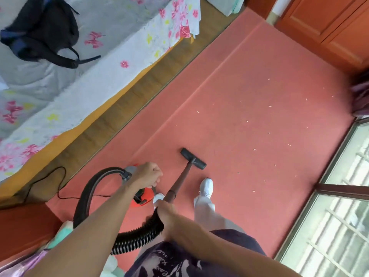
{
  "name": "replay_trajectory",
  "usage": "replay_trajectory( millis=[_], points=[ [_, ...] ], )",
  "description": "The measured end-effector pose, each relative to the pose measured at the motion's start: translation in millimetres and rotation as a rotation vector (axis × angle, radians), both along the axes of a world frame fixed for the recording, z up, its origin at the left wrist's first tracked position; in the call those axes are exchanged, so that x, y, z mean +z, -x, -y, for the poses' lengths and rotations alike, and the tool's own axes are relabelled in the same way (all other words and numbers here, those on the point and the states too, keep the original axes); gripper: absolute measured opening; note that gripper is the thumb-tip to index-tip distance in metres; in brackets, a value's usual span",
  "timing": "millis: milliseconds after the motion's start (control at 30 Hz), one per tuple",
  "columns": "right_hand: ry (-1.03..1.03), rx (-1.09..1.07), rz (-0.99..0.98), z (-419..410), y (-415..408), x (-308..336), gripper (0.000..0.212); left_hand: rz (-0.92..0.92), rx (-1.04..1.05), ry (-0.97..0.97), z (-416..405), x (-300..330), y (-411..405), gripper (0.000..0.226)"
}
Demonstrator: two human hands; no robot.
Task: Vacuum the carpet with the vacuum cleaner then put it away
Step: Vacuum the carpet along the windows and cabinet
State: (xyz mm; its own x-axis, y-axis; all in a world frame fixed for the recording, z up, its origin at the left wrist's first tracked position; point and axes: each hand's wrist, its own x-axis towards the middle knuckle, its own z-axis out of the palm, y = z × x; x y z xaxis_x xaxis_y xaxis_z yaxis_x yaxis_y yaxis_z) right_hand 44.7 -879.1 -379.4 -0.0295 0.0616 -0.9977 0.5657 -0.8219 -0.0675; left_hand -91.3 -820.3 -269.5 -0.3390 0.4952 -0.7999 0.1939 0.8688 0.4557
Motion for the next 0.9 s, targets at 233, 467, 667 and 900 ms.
replay_trajectory(
  millis=[233, 467, 667, 900],
  points=[
    [0.029, -0.189, -0.076, -14, 39, 116, 0.011, 0.048, -0.072, -0.032, 25, -2, 23, 0.016],
    [0.038, -0.179, -0.07, -8, 63, 106, 0.005, 0.004, -0.113, -0.035, 54, -4, 45, 0.014],
    [0.082, -0.23, -0.089, 14, 83, 104, 0.004, -0.002, -0.063, 0.001, 65, -9, 64, 0.016],
    [-0.001, -0.168, -0.096, -15, 71, 80, 0.026, -0.039, -0.114, 0.03, 70, -11, 85, 0.016]
  ],
)
